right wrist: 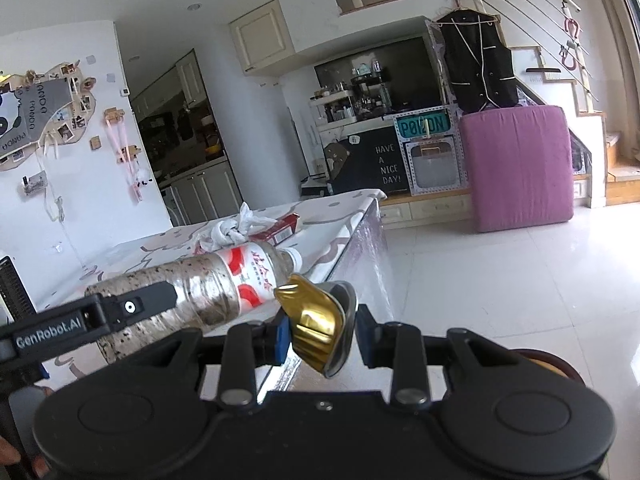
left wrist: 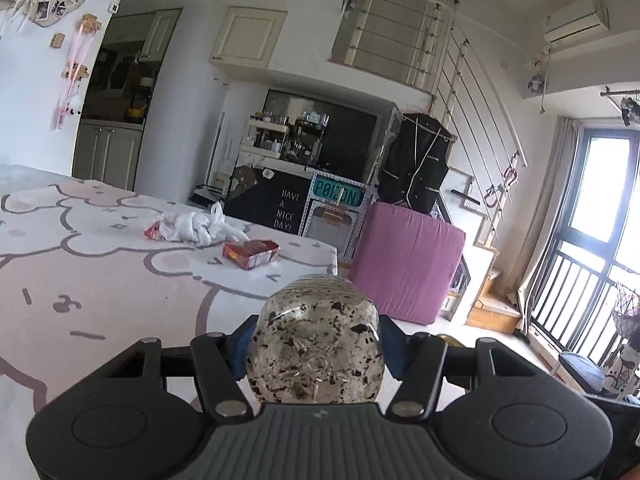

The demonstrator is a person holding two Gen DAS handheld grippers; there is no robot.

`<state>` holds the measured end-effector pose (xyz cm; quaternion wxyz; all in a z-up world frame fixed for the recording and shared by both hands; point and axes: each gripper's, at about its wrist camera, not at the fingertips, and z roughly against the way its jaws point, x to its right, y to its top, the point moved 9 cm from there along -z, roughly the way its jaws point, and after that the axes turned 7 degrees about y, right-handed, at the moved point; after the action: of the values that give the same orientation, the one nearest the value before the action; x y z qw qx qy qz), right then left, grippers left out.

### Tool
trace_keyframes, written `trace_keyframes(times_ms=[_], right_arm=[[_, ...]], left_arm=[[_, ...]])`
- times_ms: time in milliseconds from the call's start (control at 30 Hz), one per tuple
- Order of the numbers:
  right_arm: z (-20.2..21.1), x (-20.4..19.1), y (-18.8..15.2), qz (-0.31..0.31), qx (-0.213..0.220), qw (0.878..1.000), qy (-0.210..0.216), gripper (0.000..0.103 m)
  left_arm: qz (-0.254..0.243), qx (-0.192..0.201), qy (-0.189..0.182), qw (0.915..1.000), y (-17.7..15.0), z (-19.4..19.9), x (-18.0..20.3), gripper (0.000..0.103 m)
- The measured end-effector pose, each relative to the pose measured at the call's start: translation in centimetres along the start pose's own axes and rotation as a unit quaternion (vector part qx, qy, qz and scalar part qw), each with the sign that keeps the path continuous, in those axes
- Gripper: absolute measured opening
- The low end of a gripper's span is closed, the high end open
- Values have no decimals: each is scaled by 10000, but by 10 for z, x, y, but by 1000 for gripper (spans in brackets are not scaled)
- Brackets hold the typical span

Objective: Collect trash

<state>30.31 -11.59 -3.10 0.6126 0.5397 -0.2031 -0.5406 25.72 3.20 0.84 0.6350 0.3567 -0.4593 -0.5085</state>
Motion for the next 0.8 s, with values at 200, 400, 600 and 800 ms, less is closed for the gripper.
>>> trace_keyframes(times_ms=[200, 400, 600, 800], right_arm=[[8, 0, 9, 101, 116, 9999, -65, 34], [23, 28, 24, 93, 294, 9986, -433, 34], [40, 78, 30, -64, 258, 9953, -935, 34], [54, 129, 29, -232, 192, 9897, -1396, 34]], left_arm=[[-154, 61, -171, 9997, 14, 0, 16, 61], [-614, 31, -478, 9970, 22, -11, 56, 61], [-999, -279, -778, 9916, 11, -37, 101, 61], [-1296, -745, -1091, 9827, -13, -70, 144, 61]])
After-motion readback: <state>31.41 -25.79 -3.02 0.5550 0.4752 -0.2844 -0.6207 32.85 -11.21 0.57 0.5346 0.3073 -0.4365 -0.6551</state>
